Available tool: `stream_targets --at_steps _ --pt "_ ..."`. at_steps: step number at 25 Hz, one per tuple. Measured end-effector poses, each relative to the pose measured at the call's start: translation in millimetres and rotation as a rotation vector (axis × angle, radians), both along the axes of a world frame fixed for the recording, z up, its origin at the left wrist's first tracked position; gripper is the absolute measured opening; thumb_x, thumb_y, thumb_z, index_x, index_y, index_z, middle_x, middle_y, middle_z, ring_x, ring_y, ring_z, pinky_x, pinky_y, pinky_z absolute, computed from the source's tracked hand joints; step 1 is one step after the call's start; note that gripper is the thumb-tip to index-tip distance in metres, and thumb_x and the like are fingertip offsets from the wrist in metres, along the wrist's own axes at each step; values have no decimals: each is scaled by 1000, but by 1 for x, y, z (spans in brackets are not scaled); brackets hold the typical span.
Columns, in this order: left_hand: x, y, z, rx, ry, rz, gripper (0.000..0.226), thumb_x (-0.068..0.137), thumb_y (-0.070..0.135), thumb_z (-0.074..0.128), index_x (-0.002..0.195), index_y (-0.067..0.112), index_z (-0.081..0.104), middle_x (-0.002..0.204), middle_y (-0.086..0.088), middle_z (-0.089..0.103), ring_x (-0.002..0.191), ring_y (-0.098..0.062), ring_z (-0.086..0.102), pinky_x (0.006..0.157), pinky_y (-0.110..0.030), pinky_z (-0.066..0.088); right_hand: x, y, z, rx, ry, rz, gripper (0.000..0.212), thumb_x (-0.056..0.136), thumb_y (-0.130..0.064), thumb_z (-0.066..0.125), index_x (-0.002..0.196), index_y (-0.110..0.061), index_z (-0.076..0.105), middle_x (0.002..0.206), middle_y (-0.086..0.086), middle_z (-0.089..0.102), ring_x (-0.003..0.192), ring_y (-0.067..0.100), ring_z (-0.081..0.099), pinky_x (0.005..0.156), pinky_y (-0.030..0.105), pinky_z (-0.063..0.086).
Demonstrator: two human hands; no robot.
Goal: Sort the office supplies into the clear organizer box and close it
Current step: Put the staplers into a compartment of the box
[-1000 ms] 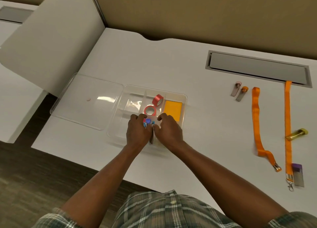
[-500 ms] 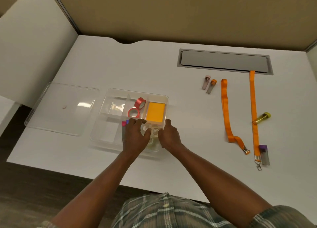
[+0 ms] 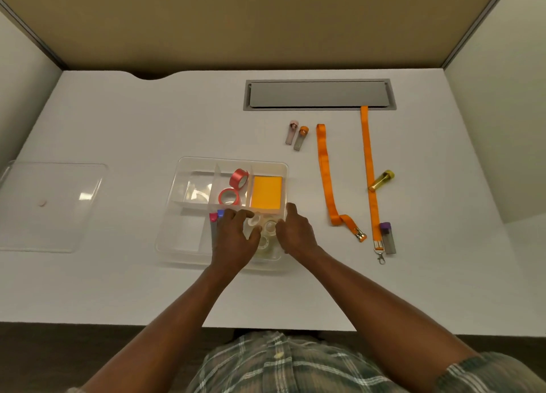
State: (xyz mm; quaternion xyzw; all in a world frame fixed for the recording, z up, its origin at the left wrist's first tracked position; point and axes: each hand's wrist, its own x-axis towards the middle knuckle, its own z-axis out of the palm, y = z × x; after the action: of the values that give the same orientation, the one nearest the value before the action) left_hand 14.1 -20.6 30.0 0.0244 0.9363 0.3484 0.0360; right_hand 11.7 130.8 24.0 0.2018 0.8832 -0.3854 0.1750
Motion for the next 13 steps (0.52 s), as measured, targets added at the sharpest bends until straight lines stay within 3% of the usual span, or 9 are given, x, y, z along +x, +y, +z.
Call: stream_targets --at_steps 5,8,13 --pt "9 46 -1 4 -31 -28 34 83 32 75 112 17 66 116 -3 66 106 -19 60 92 -36 51 12 45 0 13 -7 2 36 98 -27 52 131 -18 40 110 10 66 84 24 68 70 41 62" --pt "17 67 -2 7 -50 -48 35 84 31 74 114 16 65 115 -5 62 101 -21 60 88 -38 54 18 73 4 103 2 62 46 99 -37 53 137 -15 42 124 12 64 106 30 65 80 38 54" --pt "23 95 -4 20 -67 -97 37 85 28 73 118 14 63 119 -9 59 108 -26 58 93 -39 50 33 146 19 328 189 -25 51 94 -45 56 133 -14 51 126 13 55 115 32 56 86 40 48"
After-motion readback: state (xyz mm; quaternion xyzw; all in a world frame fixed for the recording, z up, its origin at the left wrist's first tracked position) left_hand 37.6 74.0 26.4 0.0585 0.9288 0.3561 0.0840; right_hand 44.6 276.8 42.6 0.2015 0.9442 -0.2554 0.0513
